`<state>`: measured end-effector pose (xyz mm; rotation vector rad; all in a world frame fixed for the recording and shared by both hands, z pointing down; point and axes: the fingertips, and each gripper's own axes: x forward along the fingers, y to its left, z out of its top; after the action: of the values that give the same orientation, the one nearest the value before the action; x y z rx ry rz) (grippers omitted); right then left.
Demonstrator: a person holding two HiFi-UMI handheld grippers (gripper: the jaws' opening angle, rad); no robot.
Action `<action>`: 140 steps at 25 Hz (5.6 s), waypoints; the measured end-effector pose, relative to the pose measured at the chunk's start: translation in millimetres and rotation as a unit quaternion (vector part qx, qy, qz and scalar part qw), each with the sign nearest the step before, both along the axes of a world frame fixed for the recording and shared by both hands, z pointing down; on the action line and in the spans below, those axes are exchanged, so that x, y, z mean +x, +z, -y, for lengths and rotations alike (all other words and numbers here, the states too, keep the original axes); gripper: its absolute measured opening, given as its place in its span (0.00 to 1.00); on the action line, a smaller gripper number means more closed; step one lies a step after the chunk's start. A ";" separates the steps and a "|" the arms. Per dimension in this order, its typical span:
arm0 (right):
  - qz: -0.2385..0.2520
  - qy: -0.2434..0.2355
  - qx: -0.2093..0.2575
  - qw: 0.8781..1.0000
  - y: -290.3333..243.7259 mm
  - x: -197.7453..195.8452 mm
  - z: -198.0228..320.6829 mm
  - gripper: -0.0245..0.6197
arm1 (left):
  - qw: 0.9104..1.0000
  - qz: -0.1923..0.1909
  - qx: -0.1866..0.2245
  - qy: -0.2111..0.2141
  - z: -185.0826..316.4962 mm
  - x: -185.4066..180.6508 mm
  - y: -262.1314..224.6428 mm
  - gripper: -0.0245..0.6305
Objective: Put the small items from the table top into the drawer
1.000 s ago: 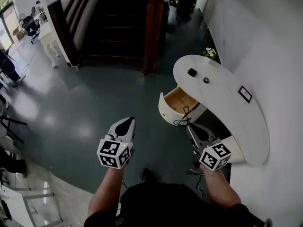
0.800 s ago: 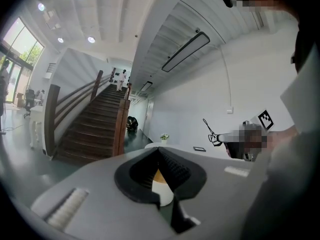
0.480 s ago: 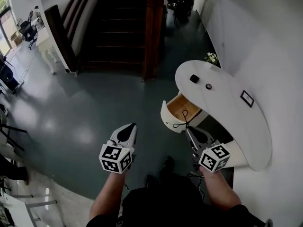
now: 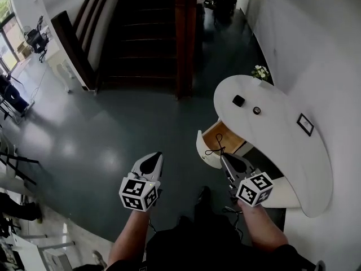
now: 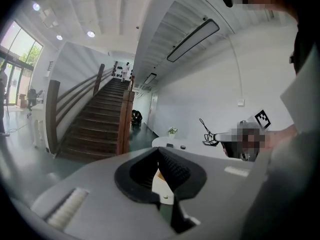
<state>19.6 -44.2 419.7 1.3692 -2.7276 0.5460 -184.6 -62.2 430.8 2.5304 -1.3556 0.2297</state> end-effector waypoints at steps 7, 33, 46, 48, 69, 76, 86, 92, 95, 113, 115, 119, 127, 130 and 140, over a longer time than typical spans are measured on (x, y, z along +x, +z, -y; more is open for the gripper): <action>-0.001 -0.005 -0.009 1.000 13.7 29.6 69.7 0.06 | 1.000 0.006 -0.011 0.009 65.9 38.8 9.5 0.06; -0.018 0.035 -0.030 0.999 24.8 41.6 163.7 0.06 | 0.998 -0.005 0.006 0.070 175.2 67.3 -1.9 0.06; -0.051 0.044 -0.049 0.997 54.4 31.8 185.4 0.06 | 0.997 -0.021 -0.003 0.081 211.1 52.8 18.6 0.06; -0.057 0.039 -0.065 0.995 72.2 36.1 190.4 0.06 | 0.996 -0.018 -0.017 0.083 213.9 60.9 31.0 0.06; -0.153 -0.030 -0.224 0.962 257.5 75.9 205.6 0.06 | 0.982 0.016 -0.135 0.129 238.2 147.7 155.0 0.06; -0.177 -0.045 -0.270 0.945 305.3 82.5 200.0 0.06 | 0.977 0.019 -0.158 0.140 236.0 156.9 184.1 0.06; -0.225 -0.080 -0.331 0.913 370.8 85.7 196.2 0.06 | 0.972 0.022 -0.184 0.143 234.5 159.8 214.4 0.06; -0.260 -0.096 -0.357 0.892 405.0 87.0 191.3 0.06 | 0.971 0.027 -0.189 0.144 238.3 158.3 223.3 0.06; -0.286 -0.108 -0.365 0.879 417.8 89.8 192.1 0.06 | 0.971 0.027 -0.191 0.142 240.6 157.1 226.3 0.06; -0.360 -0.168 -0.365 0.842 450.8 79.6 198.7 0.06 | 0.969 0.028 -0.204 0.137 232.4 139.3 239.5 0.06; -0.362 -0.167 -0.363 0.842 448.5 79.8 198.5 0.06 | 0.969 0.028 -0.201 0.138 230.9 138.0 237.6 0.06; -0.365 -0.154 -0.355 0.847 439.5 80.4 195.8 0.06 | 0.971 0.026 -0.192 0.139 225.8 134.5 231.2 0.06; -0.353 -0.089 -0.332 0.870 393.4 80.5 182.6 0.06 | 0.977 0.016 -0.157 0.141 208.8 115.0 193.4 0.06; -0.344 -0.055 -0.317 0.882 359.6 79.8 176.4 0.06 | 0.980 0.012 -0.141 0.143 198.6 104.4 172.2 0.06; -0.290 0.018 -0.258 0.921 256.1 69.0 148.9 0.06 | 0.985 0.008 -0.092 0.145 176.5 76.8 116.6 0.06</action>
<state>88.6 -193.1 675.7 1.1930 -1.9127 0.6661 -107.7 -238.6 547.4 2.5612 -0.9179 0.4112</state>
